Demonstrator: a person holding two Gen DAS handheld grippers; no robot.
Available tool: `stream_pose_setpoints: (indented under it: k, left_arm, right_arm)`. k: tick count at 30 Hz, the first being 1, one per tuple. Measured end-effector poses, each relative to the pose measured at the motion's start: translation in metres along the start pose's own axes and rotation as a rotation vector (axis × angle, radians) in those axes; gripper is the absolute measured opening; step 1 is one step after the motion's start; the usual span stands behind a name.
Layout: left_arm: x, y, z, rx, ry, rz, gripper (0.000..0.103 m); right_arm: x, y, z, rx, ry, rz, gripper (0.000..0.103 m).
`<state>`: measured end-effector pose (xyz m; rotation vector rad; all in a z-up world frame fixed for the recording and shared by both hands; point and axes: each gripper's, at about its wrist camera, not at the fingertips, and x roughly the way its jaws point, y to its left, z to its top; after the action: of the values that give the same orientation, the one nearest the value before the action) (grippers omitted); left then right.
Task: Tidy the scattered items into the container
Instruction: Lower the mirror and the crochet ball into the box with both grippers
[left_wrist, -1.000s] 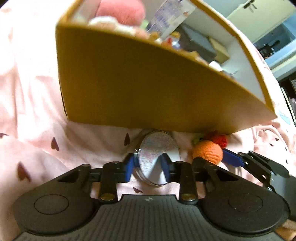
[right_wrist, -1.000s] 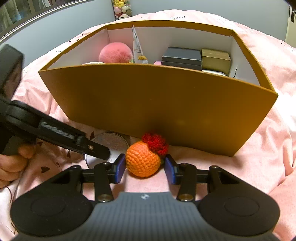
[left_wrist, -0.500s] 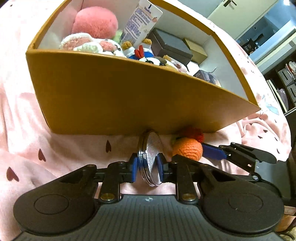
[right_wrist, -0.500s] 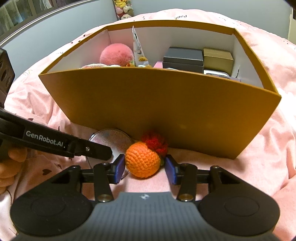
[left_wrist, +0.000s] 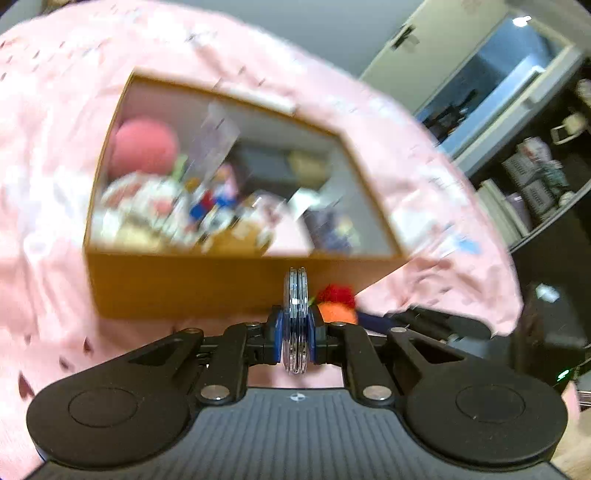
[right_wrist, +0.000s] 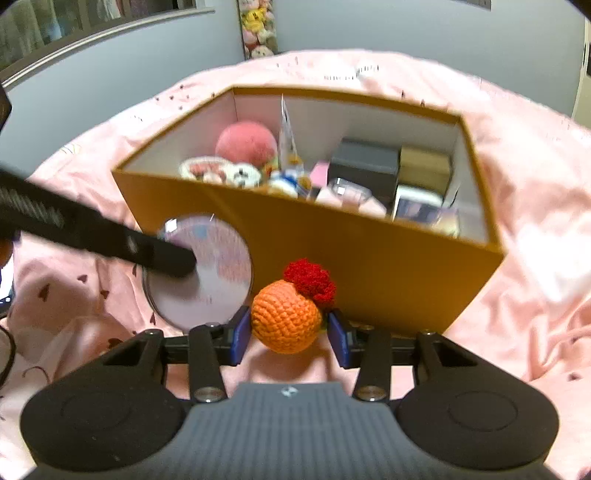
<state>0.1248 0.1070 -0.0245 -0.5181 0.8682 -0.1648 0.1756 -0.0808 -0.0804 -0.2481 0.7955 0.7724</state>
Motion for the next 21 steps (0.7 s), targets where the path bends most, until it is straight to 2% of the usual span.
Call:
stream_pose_setpoints:
  k: [4,8,12,15,21]
  left_arm:
    - [-0.003,-0.011,0.026,0.004,-0.046,-0.048,0.015]
    - [0.004,-0.017,0.051,0.0,-0.07,-0.039,0.015]
    - [0.025,-0.011,0.071,-0.055,-0.036,-0.05,0.015]
    - [0.05,0.0,0.079,-0.119,0.001,-0.036,0.015]
    - [0.095,0.021,0.077,-0.217,0.082,-0.051,0.015]
  right_arm:
    - [-0.022,-0.003,0.006,-0.02,-0.048,-0.008,0.047]
    - [-0.052,-0.01,0.02,-0.03,-0.112,-0.012,0.047]
    - [-0.065,-0.023,0.042,-0.033,-0.181,-0.048,0.047]
    - [-0.058,-0.03,0.056,-0.046,-0.206,-0.104,0.047]
    - [-0.034,-0.04,0.068,-0.078,-0.185,-0.154,0.047]
